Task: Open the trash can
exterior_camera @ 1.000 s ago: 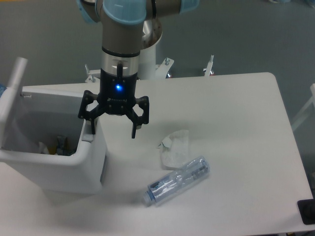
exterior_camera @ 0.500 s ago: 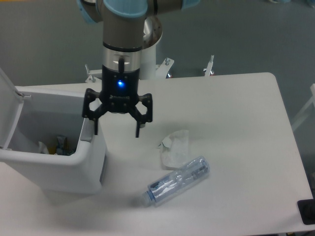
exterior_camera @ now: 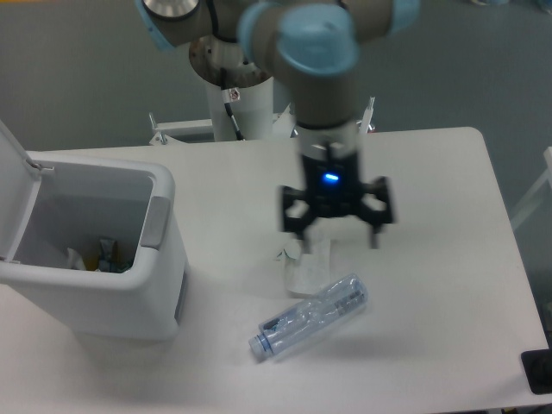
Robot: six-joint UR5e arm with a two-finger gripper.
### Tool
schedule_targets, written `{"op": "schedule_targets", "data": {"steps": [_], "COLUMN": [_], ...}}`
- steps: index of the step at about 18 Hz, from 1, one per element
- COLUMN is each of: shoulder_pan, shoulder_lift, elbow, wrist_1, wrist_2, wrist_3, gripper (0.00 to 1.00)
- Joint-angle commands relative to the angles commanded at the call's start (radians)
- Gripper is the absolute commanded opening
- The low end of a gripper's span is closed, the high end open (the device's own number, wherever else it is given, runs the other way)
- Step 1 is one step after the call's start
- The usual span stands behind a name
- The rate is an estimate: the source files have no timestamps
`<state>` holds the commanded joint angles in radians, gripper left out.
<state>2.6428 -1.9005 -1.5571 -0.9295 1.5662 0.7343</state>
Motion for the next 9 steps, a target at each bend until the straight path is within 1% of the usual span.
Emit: {"op": "schedule_targets", "data": {"steps": [2,4,6,8,9], "shoulder_pan": [0.029,0.036,0.049,0.052,0.054], "shoulder_lift": [-0.012,-0.009,-0.002,0.003,0.004], "elbow": [-0.009,-0.017,-0.047,-0.089,-0.093], "wrist_1": [-0.002,-0.011,-0.015,-0.012,-0.012], "wrist_2": [0.002,0.003,0.003,0.003,0.003], "wrist_3": [0.141,0.262,0.307,0.319,0.32], "gripper": [1.0,1.0,1.0,1.0,1.0]}}
